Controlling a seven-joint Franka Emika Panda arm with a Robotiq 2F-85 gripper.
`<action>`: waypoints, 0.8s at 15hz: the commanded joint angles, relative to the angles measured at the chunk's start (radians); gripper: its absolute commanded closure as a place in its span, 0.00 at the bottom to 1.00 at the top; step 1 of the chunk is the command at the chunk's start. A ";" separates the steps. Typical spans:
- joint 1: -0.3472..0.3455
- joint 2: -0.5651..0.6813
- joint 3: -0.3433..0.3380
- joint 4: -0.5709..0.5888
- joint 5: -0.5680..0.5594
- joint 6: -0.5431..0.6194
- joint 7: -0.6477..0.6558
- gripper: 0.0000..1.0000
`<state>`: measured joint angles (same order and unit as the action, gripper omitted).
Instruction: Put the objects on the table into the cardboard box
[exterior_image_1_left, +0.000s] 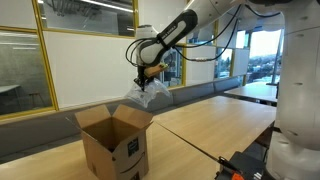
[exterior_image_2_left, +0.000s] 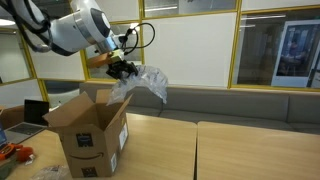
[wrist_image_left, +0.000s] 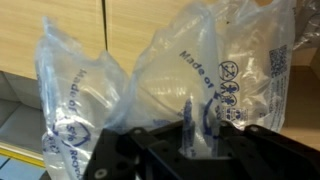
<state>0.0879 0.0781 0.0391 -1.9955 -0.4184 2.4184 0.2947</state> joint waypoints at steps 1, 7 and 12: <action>0.005 0.027 0.035 0.027 0.146 0.085 -0.173 0.85; 0.016 0.083 0.133 0.072 0.501 0.085 -0.535 0.85; 0.005 0.123 0.218 0.124 0.715 0.030 -0.819 0.85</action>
<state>0.1059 0.1688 0.2151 -1.9374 0.1793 2.4957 -0.3600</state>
